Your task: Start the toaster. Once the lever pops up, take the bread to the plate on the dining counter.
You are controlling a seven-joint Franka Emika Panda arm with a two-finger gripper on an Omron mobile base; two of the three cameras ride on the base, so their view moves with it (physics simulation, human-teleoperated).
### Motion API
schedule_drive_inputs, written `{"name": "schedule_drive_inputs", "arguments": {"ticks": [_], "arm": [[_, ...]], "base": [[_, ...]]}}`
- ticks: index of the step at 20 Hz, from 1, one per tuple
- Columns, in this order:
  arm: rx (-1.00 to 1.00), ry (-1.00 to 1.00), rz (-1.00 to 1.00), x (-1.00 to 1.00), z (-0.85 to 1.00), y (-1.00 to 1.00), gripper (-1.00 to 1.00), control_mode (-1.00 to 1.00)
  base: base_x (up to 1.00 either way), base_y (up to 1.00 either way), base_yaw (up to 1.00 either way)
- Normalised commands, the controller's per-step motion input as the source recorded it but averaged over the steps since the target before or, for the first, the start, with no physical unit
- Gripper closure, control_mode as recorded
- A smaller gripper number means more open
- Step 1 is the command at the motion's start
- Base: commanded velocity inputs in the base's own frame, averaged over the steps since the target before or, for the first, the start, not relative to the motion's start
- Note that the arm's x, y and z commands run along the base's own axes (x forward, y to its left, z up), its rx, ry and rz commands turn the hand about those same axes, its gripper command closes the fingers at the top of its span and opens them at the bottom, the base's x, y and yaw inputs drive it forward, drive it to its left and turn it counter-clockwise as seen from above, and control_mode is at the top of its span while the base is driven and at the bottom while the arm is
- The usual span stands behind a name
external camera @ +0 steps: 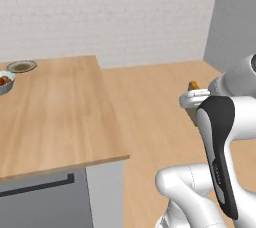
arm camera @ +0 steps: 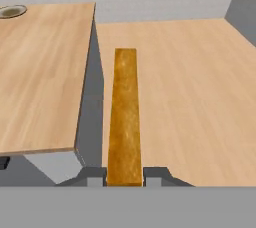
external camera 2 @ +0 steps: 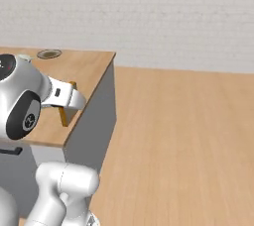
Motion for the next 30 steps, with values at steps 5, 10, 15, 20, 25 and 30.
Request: {"name": "schedule_drive_inputs", "arguments": {"ticks": [5,10,15,20,25,30], "arm": [[0.00,0.00,0.00,0.00,0.00,0.00,1.00,1.00],[0.00,0.00,0.00,0.00,0.00,0.00,1.00,1.00],[0.00,0.00,0.00,0.00,0.00,0.00,1.00,1.00],[0.00,0.00,0.00,0.00,0.00,0.00,1.00,1.00],[0.00,0.00,0.00,0.00,0.00,0.00,1.00,1.00],[0.00,0.00,0.00,0.00,0.00,0.00,1.00,1.00]], "base": [[0.42,-1.00,0.04],[0.40,-1.00,0.05],[0.46,-1.00,0.06],[0.88,-0.92,0.12],[1.00,-0.79,0.12],[1.00,-0.84,0.13]]}}
